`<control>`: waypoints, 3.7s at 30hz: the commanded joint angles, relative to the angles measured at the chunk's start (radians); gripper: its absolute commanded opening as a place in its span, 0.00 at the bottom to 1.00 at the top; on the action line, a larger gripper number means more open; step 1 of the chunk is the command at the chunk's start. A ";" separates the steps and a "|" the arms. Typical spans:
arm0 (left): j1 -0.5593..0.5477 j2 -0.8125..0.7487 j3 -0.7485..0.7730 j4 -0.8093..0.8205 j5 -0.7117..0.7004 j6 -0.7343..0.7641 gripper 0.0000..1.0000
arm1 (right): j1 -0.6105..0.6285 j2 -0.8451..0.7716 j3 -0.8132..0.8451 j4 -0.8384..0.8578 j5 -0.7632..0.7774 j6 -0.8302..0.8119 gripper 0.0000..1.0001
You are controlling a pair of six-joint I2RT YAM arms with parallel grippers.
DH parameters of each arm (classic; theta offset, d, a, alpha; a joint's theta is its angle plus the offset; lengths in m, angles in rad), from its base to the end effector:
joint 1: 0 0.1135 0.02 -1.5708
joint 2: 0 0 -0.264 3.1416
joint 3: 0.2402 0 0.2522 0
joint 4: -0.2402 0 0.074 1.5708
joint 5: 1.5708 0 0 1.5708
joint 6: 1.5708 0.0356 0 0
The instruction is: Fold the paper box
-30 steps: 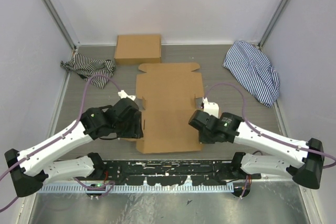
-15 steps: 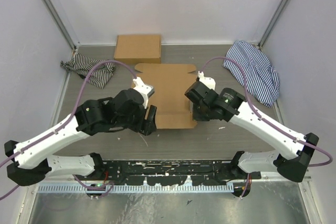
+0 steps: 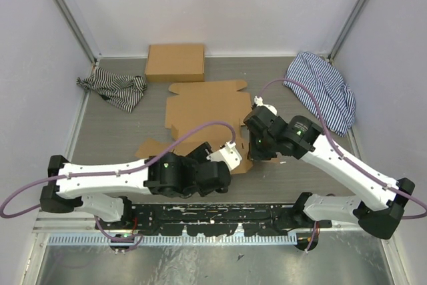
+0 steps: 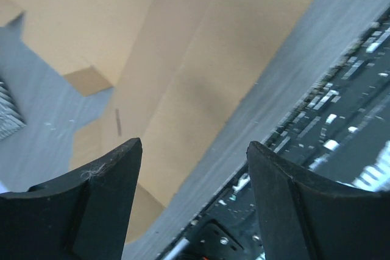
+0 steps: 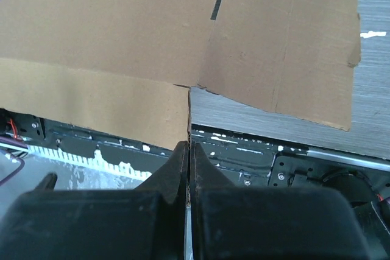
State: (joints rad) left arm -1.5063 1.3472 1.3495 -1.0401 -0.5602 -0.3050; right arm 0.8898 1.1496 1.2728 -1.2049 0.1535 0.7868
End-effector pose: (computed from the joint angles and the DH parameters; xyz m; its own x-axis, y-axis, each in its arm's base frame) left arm 0.0356 -0.2574 0.3418 -0.3016 0.7225 -0.6221 0.7731 0.5672 0.2839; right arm 0.1296 0.1513 0.3477 -0.9041 -0.0042 -0.4273 -0.1167 0.9644 0.2374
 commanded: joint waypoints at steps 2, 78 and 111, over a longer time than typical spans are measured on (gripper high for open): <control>-0.033 0.028 -0.042 0.026 -0.254 0.043 0.77 | -0.002 -0.049 -0.007 -0.002 -0.047 -0.001 0.03; 0.104 0.163 0.256 -0.062 0.159 -0.143 0.02 | -0.002 -0.076 0.346 -0.195 0.289 0.101 0.73; 0.779 0.167 -0.166 1.026 1.114 -0.841 0.03 | -0.003 -0.055 0.178 -0.101 0.388 0.061 0.74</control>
State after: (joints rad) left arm -0.7284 1.5581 1.2961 -0.2211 0.5262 -1.0710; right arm 0.8879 1.0962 1.4845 -1.3758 0.4980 0.8692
